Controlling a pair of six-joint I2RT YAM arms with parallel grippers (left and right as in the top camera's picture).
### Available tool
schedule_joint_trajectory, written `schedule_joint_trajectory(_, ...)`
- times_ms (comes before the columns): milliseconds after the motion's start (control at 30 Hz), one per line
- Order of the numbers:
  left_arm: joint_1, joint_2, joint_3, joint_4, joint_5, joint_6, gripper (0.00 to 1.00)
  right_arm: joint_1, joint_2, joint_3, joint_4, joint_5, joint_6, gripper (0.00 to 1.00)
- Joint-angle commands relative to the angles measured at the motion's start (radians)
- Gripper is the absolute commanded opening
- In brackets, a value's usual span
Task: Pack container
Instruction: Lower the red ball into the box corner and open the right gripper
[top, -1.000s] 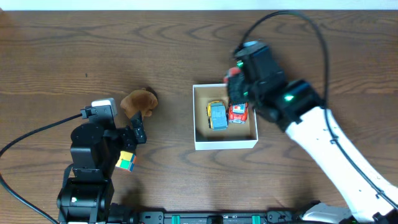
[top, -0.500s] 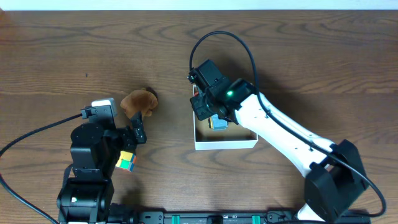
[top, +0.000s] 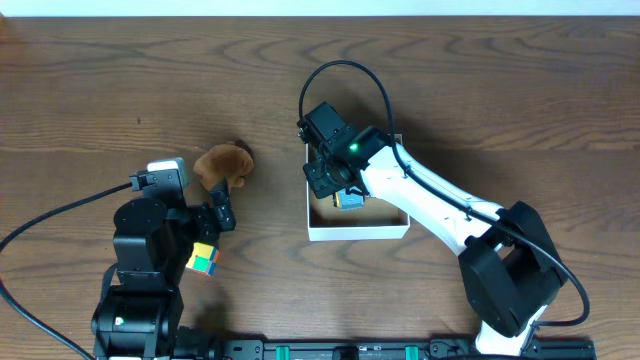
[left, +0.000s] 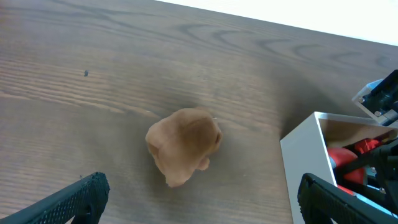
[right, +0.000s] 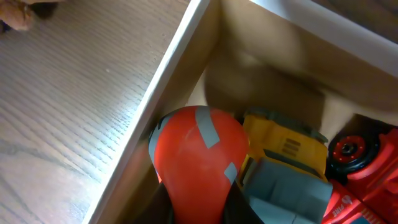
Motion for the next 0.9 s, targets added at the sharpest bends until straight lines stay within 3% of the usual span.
schedule_joint_trajectory(0,0.004,0.000,0.023,0.000,0.002,-0.002,0.98,0.003,-0.001,0.000,-0.002,-0.002,-0.016,0.23)
schedule_joint_trajectory(33,0.004,0.000,0.023,0.000,0.002,-0.002,0.98,0.003,-0.001,0.000,-0.001,0.003,-0.016,0.37)
schedule_joint_trajectory(233,0.004,0.000,0.023,0.000,0.002,-0.002,0.98,-0.013,-0.001,0.000,0.001,0.054,-0.016,0.61)
schedule_joint_trajectory(667,0.004,0.000,0.023,0.001,0.002,-0.002,0.98,-0.032,-0.003,0.003,0.051,0.051,-0.037,0.64)
schedule_joint_trajectory(867,0.004,0.000,0.023,0.000,0.002,-0.002,0.98,-0.032,-0.003,0.003,0.061,0.050,-0.042,0.59)
